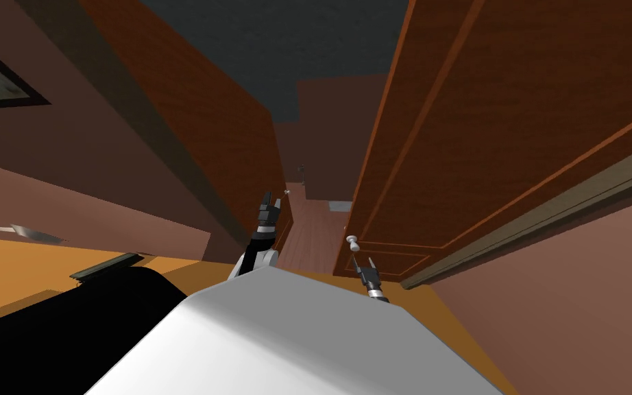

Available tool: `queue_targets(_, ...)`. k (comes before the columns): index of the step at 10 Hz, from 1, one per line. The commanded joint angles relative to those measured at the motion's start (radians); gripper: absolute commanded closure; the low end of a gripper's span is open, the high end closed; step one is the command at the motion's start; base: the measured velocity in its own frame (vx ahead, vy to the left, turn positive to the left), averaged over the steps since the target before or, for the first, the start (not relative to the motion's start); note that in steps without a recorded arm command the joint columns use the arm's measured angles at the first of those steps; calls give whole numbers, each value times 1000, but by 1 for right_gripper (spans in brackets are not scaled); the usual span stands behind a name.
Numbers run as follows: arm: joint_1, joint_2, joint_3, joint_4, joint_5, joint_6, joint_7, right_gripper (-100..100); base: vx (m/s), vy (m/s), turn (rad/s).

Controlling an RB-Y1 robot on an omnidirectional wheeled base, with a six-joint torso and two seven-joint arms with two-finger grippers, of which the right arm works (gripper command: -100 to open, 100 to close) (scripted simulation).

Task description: Push the door open

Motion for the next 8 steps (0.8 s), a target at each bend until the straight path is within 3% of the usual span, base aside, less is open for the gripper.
queue_targets(1,-8,6,-3,8,-3,1,3,-100,197,6,14)
queue_targets(4,-19,62,-7,21,-7,2,8,-100,173,23,14)
queue_targets(5,-16,51,-5,15,-5,4,6,-100,66,12,4)
queue_targets(6,-16,51,-5,15,-5,4,6,100,-9,3,7)
queue_targets(8,-16,51,-5,15,-5,4,6,100,-21,-2,5)
